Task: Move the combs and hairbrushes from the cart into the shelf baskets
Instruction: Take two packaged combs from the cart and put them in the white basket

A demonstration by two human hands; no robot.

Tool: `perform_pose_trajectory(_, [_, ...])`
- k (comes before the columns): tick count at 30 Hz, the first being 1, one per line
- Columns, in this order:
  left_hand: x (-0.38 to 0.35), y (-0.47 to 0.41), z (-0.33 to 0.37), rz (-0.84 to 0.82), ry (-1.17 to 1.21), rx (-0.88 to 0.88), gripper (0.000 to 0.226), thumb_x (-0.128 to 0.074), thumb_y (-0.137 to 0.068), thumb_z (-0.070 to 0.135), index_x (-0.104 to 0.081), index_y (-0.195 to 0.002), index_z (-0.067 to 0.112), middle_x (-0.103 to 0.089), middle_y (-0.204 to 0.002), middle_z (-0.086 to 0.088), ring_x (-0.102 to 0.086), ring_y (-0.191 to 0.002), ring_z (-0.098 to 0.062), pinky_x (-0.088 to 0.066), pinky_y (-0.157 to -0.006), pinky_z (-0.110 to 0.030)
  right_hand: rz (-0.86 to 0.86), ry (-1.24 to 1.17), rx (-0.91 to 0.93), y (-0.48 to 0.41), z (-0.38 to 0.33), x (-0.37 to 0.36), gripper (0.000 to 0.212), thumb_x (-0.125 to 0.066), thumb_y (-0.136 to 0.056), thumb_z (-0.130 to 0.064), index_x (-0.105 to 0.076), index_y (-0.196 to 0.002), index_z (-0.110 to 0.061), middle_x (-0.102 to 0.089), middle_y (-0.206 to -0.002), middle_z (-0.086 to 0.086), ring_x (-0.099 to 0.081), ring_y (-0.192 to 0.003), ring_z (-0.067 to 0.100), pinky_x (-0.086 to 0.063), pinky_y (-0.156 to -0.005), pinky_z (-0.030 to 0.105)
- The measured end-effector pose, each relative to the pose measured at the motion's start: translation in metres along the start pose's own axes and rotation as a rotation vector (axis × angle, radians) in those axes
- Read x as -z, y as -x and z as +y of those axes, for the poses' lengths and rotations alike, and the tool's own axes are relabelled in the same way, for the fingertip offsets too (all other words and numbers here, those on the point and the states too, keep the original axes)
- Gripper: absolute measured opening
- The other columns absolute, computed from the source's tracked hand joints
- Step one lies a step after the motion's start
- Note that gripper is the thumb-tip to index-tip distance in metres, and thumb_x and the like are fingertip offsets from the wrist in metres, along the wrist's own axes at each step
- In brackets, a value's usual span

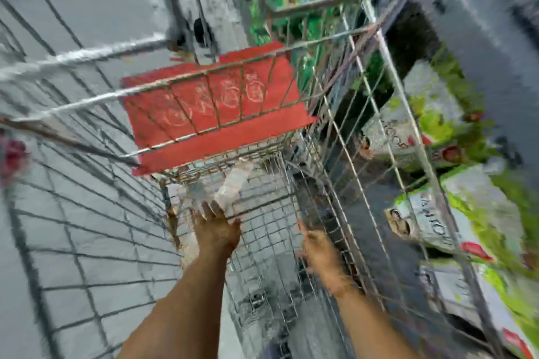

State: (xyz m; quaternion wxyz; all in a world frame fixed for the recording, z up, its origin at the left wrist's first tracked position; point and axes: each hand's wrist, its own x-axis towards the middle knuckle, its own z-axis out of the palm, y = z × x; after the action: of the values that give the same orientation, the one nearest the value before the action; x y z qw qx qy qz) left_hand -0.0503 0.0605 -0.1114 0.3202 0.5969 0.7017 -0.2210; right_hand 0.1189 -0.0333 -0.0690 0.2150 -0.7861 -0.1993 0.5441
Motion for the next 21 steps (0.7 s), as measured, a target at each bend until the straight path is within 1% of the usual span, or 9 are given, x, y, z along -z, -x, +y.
perform_pose_trajectory(2, [-0.013, -0.007, 0.008, 0.051, 0.008, -0.029, 0.084, -0.014, -0.089, 0.057, 0.006, -0.149, 0.003, 0.008, -0.16, -0.017, 0.005, -0.148, -0.035, -0.006, -0.122, -0.044, 0.06, 0.029, 0.016, -0.008, 0.014, 0.003, 0.016, -0.047, -0.093, -0.032, -0.051, -0.105, -0.022, -0.059, -0.08, -0.001, -0.054, -0.056, 0.004, -0.039, -0.037, 0.014])
perform_pose_trajectory(4, [-0.029, 0.0, 0.024, 0.012, 0.001, -0.059, 0.078, -0.017, -0.094, 0.051, 0.017, -0.146, 0.005, 0.018, -0.158, -0.014, 0.013, -0.147, -0.032, -0.006, -0.123, -0.042, 0.103, 0.076, -0.006, -0.013, 0.022, 0.007, 0.025, -0.044, -0.092, -0.039, -0.053, -0.111, -0.024, -0.061, -0.097, -0.003, -0.053, -0.065, 0.007, -0.044, -0.054, 0.02])
perform_pose_trajectory(7, [-0.055, 0.037, 0.06, -0.008, -0.001, -0.181, 0.07, -0.022, -0.097, 0.043, 0.024, -0.14, 0.013, 0.024, -0.155, -0.005, 0.011, -0.148, -0.028, -0.016, -0.121, -0.042, 0.188, 0.125, 0.029, -0.015, 0.029, 0.008, 0.028, -0.047, -0.093, -0.032, -0.057, -0.113, -0.017, -0.062, -0.101, 0.001, -0.056, -0.083, 0.018, -0.044, -0.073, 0.028])
perform_pose_trajectory(10, [-0.075, 0.057, 0.079, -0.032, 0.052, -0.267, 0.064, -0.027, -0.096, 0.036, -0.004, -0.151, 0.011, -0.001, -0.161, -0.006, -0.006, -0.148, -0.027, -0.024, -0.117, -0.039, 0.216, 0.201, 0.029, -0.013, 0.024, 0.009, 0.028, -0.05, -0.091, -0.03, -0.058, -0.11, -0.011, -0.062, -0.094, 0.01, -0.061, -0.088, 0.028, -0.048, -0.077, 0.033])
perform_pose_trajectory(12, [-0.071, 0.053, 0.075, 0.04, 0.151, -0.254, 0.056, -0.028, -0.096, 0.031, -0.022, -0.148, 0.012, -0.026, -0.156, -0.008, -0.024, -0.141, -0.028, -0.026, -0.115, -0.035, 0.203, 0.269, 0.014, -0.012, 0.019, 0.011, 0.033, -0.049, -0.092, -0.032, -0.055, -0.115, -0.01, -0.063, -0.099, 0.012, -0.061, -0.09, 0.029, -0.046, -0.067, 0.025])
perform_pose_trajectory(14, [-0.057, 0.05, 0.062, 0.203, 0.313, -0.113, 0.049, -0.034, -0.095, 0.027, -0.037, -0.142, 0.013, -0.043, -0.146, -0.009, -0.036, -0.132, -0.027, -0.031, -0.11, -0.034, 0.223, 0.356, 0.014, -0.012, 0.01, 0.014, 0.035, -0.05, -0.092, -0.031, -0.051, -0.118, -0.007, -0.058, -0.114, 0.015, -0.058, -0.092, 0.025, -0.043, -0.059, 0.023])
perform_pose_trajectory(16, [-0.046, 0.052, 0.041, 0.373, 0.471, 0.2, 0.045, -0.044, -0.092, 0.024, -0.045, -0.135, 0.009, -0.045, -0.14, -0.017, -0.038, -0.128, -0.032, -0.034, -0.105, -0.04, 0.282, 0.624, 0.135, -0.014, 0.002, 0.011, 0.044, -0.052, -0.09, -0.031, -0.044, -0.127, -0.01, -0.045, -0.129, 0.014, -0.05, -0.096, 0.017, -0.049, -0.078, 0.026])
perform_pose_trajectory(19, [-0.048, 0.06, 0.018, 0.342, 0.667, 0.634, 0.056, -0.049, -0.09, 0.028, -0.035, -0.136, 0.0, -0.033, -0.144, -0.022, -0.029, -0.132, -0.038, -0.028, -0.108, -0.048, 0.104, 0.956, 0.359, -0.024, -0.007, -0.012, 0.064, -0.05, -0.086, -0.047, -0.024, -0.142, -0.03, -0.025, -0.142, 0.014, -0.05, -0.11, 0.029, -0.052, -0.09, 0.039])
perform_pose_trajectory(21, [-0.058, 0.06, 0.011, 0.258, 0.689, 0.744, 0.059, -0.049, -0.09, 0.032, -0.033, -0.135, -0.003, -0.032, -0.143, -0.023, -0.031, -0.131, -0.038, -0.03, -0.106, -0.049, -0.058, 1.014, 0.336, -0.028, -0.009, -0.035, 0.061, -0.04, -0.087, -0.054, -0.02, -0.142, -0.037, -0.021, -0.144, 0.016, -0.041, -0.12, 0.035, -0.045, -0.096, 0.045])
